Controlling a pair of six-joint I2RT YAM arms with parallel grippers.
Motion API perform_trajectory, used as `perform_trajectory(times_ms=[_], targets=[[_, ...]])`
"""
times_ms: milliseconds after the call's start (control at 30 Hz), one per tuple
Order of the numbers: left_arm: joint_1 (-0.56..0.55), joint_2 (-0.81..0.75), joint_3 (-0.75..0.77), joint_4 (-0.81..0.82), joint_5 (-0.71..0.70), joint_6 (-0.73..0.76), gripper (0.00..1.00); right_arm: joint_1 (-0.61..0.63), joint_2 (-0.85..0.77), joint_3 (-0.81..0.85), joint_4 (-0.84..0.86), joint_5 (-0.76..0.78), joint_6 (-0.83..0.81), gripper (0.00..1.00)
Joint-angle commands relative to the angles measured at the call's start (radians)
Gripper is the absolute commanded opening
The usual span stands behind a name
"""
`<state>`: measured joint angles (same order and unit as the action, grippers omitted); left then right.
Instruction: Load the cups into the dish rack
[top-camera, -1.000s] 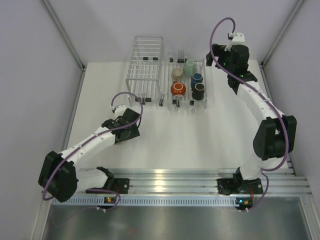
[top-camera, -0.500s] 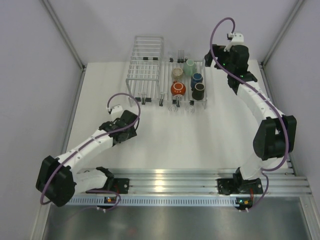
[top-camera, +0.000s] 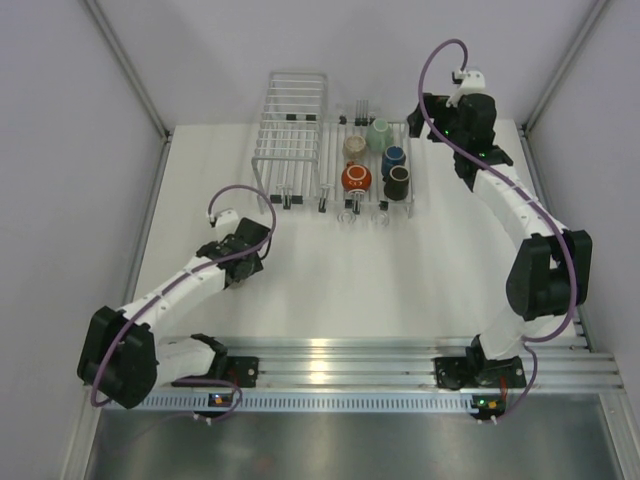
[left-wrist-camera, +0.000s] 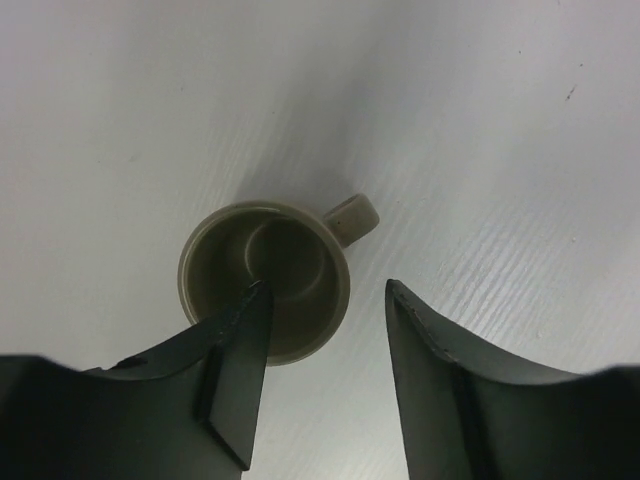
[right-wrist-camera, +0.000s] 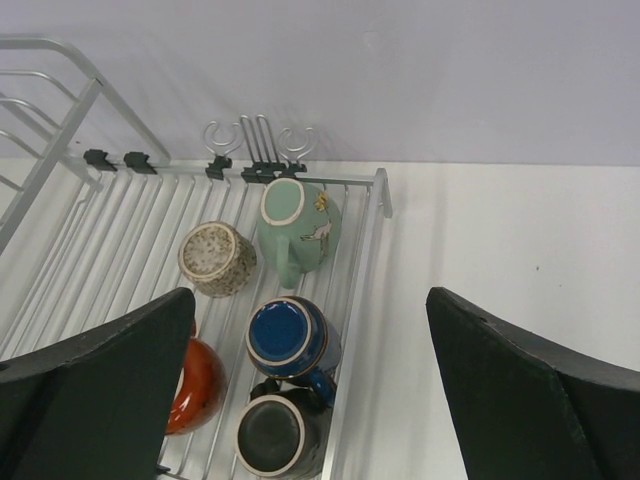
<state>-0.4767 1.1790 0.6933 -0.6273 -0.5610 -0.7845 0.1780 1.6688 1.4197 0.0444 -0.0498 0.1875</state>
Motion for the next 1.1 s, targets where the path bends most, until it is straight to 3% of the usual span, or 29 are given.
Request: perform_trajectory(times_ms=[0,67,267,367,400,633,800,1067], targets=[[0.026,0.022,-0.020,0.070,0.013,0.040,0.53,-0.012,-0.041,0.005,0.060,-0.007,0.010,0.99],[0.032,0.033,-0.028,0.089,0.026,0.045,0.40,-0.012,-0.044,0.005,0.057,-0.005,0.007,0.99],[0.036,0.080,-0.014,0.106,0.047,0.074,0.21,-0.011,-0.055,0.001,0.048,0.002,0.000,0.99],[0.036,0.100,-0.002,0.109,0.062,0.094,0.02,-0.012,-0.060,-0.001,0.040,0.008,-0.005,1.00],[0.036,0.099,0.003,0.110,0.067,0.096,0.00,-0.011,-0.063,-0.002,0.038,0.008,-0.006,0.99],[0.035,0.062,0.078,0.117,0.202,0.191,0.00,-0.017,-0.072,-0.002,0.012,0.008,-0.017,0.99],[0.036,0.027,0.225,0.115,0.444,0.286,0.00,-0.043,-0.081,-0.002,-0.014,-0.008,-0.017,0.99],[0.036,-0.062,0.477,0.221,0.647,0.353,0.00,-0.169,-0.119,-0.059,-0.035,-0.130,0.038,0.99]])
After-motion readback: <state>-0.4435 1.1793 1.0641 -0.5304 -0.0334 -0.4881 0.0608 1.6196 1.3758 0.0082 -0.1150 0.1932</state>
